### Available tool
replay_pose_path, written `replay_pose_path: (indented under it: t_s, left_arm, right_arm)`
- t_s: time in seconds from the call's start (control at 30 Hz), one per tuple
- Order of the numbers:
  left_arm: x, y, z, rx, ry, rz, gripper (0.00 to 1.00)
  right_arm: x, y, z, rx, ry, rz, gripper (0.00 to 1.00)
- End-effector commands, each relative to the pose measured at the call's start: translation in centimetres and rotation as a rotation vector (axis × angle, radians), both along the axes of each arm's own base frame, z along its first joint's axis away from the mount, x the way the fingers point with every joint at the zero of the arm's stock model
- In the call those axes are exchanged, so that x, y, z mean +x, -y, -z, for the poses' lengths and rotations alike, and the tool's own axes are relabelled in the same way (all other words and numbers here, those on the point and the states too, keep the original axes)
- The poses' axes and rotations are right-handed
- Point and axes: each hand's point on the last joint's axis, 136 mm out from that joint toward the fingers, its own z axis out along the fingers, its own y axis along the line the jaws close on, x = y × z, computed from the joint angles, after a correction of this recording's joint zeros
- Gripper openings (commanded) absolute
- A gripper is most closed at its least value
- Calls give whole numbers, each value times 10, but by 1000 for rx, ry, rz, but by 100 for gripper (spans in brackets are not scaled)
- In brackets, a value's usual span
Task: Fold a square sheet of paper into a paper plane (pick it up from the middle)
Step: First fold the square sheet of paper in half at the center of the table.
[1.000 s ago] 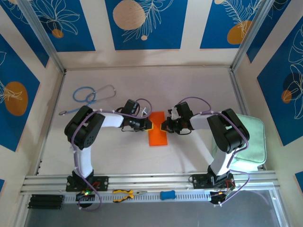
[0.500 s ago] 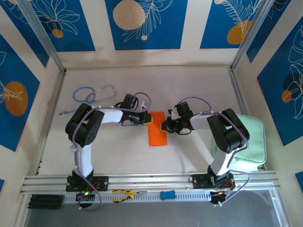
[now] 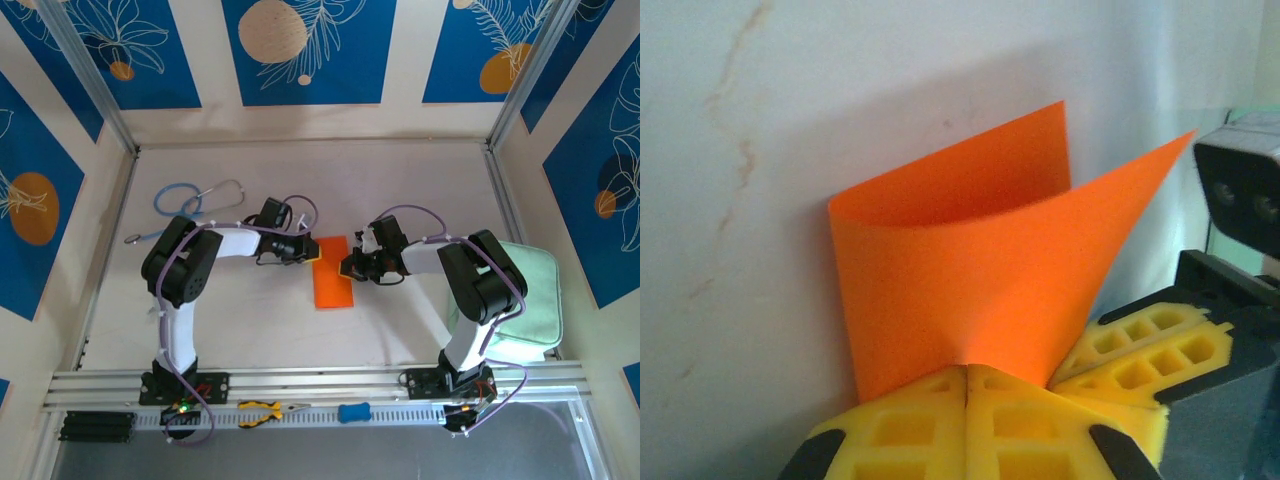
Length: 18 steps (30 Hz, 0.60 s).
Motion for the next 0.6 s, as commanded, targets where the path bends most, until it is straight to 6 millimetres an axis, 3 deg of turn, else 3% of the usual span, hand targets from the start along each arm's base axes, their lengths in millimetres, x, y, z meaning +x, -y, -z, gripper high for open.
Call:
replay_pose_path:
  t_s: [0.0, 0.33, 0.57]
  left_arm:
    - [7, 6, -16, -37, 9, 27, 0]
    - [5, -10, 36, 70, -52, -4, 0]
    - [22, -21, 37, 107, -31, -63, 0]
  right_arm:
    - [-36, 38, 51, -200, -162, 48, 0]
    - [-36, 38, 51, -198, -167, 48, 0]
    - [-36, 38, 52, -200, -166, 45, 0]
